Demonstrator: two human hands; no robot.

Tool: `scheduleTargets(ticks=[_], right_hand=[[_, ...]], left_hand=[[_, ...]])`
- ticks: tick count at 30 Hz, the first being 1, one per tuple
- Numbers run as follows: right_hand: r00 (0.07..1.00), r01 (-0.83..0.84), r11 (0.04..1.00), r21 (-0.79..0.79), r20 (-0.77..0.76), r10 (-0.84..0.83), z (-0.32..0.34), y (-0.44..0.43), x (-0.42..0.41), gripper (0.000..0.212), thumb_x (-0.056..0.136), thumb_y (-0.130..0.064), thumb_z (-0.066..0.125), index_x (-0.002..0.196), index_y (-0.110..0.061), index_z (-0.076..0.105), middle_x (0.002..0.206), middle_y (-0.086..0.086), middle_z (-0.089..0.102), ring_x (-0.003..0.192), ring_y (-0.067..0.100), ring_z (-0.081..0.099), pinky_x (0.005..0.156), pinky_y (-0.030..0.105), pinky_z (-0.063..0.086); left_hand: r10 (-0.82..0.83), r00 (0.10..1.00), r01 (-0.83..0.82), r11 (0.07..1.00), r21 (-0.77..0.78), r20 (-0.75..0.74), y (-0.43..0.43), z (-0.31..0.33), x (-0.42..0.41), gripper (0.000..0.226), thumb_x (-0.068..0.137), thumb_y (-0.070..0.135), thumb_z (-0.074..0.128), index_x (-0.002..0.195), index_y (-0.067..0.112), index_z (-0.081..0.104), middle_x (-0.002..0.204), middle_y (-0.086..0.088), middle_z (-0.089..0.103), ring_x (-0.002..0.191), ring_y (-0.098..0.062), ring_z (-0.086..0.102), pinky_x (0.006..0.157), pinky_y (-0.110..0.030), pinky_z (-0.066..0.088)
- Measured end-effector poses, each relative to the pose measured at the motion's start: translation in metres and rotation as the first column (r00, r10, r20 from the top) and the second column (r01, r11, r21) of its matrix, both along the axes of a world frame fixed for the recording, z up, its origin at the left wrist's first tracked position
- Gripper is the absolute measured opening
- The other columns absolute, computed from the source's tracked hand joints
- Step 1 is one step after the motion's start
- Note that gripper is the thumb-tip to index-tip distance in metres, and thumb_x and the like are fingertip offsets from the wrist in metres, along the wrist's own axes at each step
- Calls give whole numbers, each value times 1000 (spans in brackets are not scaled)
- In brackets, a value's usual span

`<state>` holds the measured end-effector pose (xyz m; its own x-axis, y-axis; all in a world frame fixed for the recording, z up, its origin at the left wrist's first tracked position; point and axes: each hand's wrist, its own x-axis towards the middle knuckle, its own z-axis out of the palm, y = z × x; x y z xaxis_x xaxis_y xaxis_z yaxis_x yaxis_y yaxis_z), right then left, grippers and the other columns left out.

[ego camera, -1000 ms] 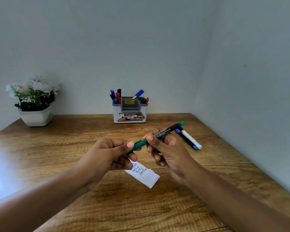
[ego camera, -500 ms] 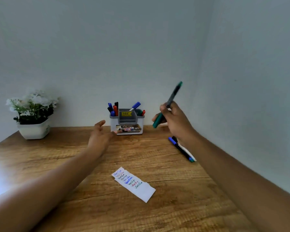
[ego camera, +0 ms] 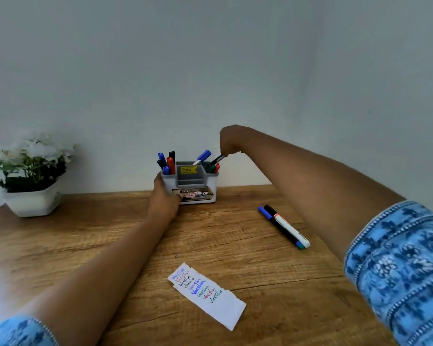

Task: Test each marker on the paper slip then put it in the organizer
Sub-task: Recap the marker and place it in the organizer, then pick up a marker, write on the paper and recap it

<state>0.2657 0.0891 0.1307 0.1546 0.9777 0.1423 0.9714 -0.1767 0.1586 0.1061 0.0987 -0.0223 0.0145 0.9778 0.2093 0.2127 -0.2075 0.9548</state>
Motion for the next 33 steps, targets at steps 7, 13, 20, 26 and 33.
scheduleTargets(ticks=[7, 13, 20, 26, 33], right_hand=[[989, -141, 989, -44, 43, 143, -17, 17, -14, 33, 86, -8, 62, 118, -3, 61, 119, 13, 63, 82, 18, 52, 79, 27, 48], [975, -173, 975, 141, -114, 189, -11, 20, 4, 31, 84, -28, 65, 105, -6, 67, 108, 10, 68, 99, 24, 61, 79, 33, 48], [943, -124, 928, 351, -250, 220, -29, -73, 41, 15, 83, -30, 65, 90, -18, 69, 94, 0, 67, 87, 17, 59, 74, 27, 44], [971, 101, 988, 121, -230, -71, -90, -138, 68, 4, 78, -27, 66, 81, -25, 68, 91, -1, 66, 85, 18, 62, 67, 28, 47], [983, 126, 984, 125, -146, -107, -113, -143, 72, 17, 79, -31, 70, 87, -15, 68, 89, 2, 64, 81, 18, 59, 61, 27, 41]], left_hand=[[25, 999, -24, 1000, 18, -42, 3, -2, 3, 72, 92, 3, 60, 149, 22, 21, 145, -7, 45, 129, -27, 47, 104, -41, 41], [23, 998, -21, 999, 33, -58, -1, -1, 2, 68, 93, 3, 58, 148, 21, 23, 142, -7, 47, 126, -26, 48, 100, -39, 44], [5, 998, -2, 999, 39, -70, -4, -1, 2, 71, 92, 3, 58, 149, 20, 19, 144, -9, 45, 127, -28, 48, 101, -41, 44], [5, 996, -1, 999, 47, -84, -7, 1, 2, 72, 91, 3, 60, 149, 18, 20, 145, -9, 44, 128, -28, 47, 104, -42, 42], [22, 995, -20, 999, 26, -97, -9, 1, 4, 71, 90, 5, 62, 148, 18, 21, 143, -10, 45, 127, -28, 47, 103, -41, 41]])
